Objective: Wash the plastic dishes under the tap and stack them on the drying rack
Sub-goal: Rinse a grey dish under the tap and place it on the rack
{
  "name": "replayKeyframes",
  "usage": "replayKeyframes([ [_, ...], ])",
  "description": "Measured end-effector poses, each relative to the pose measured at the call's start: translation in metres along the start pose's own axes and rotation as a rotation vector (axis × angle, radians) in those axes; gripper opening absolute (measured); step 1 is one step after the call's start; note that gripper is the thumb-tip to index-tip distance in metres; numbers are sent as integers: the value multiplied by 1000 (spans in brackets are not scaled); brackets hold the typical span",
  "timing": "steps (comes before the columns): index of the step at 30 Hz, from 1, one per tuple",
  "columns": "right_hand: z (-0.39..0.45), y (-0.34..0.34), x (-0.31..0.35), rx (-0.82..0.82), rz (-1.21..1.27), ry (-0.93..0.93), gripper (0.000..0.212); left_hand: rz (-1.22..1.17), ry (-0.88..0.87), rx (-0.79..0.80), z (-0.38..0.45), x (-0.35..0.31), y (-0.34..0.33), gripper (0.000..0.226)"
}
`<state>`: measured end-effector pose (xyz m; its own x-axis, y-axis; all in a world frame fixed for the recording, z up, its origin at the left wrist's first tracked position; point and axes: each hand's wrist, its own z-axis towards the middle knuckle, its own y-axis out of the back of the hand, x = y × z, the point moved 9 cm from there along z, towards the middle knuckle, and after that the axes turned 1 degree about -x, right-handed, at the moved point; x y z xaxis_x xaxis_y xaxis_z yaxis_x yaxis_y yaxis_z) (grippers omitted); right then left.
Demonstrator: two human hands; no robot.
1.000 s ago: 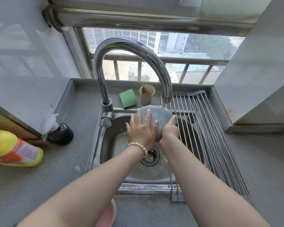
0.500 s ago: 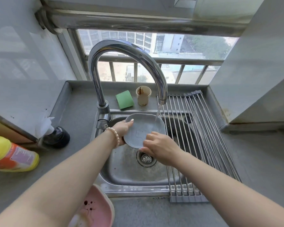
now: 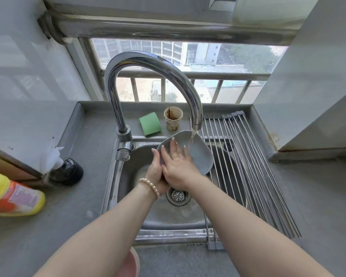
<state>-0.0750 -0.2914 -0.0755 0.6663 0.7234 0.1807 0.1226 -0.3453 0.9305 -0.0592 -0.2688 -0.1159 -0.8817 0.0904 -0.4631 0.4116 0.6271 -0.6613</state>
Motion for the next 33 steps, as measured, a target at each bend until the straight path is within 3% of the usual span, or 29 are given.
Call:
replayKeyframes([
  [2,-5,-6,14,21,134,147,61,-8,-36,-31,-4,-5,0,57],
  [5,-21,-7,20,59,273,243,62,174,-40,-121,-3,-14,12,64],
  [7,-35,-14,16,120,273,273,51,241,-81,-185,-3,-32,21,73],
  [9,-44,-17,-3,120,258,225,43,493,-192,-250,-3,-56,25,76],
  [12,-44,-8,-44,-60,172,99,48,900,-413,-427,-14,-87,18,57],
  [16,-38,1,-51,-209,-64,59,40,1048,-407,-538,-12,-90,22,50],
  [18,-36,11,-55,-266,139,-53,38,1089,-312,-540,-5,-82,30,48],
  [21,-31,-1,-88,-243,848,-448,82,1145,-199,-560,-1,-74,43,45],
  [22,-31,-13,-92,-181,1086,-573,80,1175,-149,-558,2,-71,49,43],
  [24,-30,-29,-87,-35,1321,-678,46,1159,-62,-556,5,-62,63,37],
  [26,-31,-22,-82,11,1220,-652,15,1063,-45,-544,5,-53,71,34],
  [30,-23,17,-80,-159,701,-456,22,797,-77,-487,4,-39,78,28],
  [33,-27,25,-77,-323,618,-345,16,601,-129,-377,4,-34,71,17],
])
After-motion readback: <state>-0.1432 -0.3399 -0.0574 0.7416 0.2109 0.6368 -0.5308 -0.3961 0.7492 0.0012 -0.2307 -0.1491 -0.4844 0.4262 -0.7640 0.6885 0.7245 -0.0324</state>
